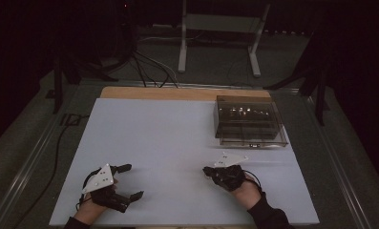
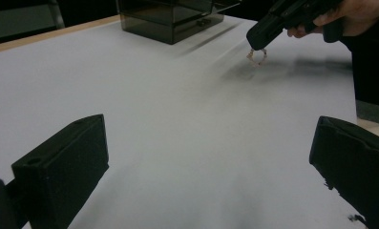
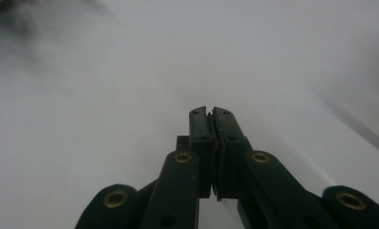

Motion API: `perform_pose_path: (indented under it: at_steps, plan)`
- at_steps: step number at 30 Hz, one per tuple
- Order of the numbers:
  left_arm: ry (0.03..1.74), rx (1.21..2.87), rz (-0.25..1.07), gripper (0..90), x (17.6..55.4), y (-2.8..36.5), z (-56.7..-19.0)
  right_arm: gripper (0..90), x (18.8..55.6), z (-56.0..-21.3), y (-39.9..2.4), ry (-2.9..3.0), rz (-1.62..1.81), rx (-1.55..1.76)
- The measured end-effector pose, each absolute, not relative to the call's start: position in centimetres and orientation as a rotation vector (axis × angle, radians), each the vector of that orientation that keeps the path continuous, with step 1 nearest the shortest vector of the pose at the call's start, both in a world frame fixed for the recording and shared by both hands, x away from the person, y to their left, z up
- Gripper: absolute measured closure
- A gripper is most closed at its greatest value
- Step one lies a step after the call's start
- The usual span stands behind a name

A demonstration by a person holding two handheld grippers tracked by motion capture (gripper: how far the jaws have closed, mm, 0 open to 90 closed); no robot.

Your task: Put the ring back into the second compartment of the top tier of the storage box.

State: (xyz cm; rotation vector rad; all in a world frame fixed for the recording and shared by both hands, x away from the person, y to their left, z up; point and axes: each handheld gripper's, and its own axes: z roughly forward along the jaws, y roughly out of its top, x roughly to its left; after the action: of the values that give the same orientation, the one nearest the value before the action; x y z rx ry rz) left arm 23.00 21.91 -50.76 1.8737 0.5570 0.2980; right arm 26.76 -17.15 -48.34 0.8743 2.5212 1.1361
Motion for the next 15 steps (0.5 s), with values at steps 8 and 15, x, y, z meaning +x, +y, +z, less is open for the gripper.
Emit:
perform_pose_path:
  at_steps: [8,15]
  plan:
    - [0.556,1.881,0.300,0.7,23.0,21.9,-50.8,88.2,26.7,-48.0,-17.2,2.528,1.143,0.870]
    - [0.556,1.878,0.298,0.6,23.0,21.9,-50.8,88.2,26.8,-47.2,-17.3,2.514,1.163,0.862]
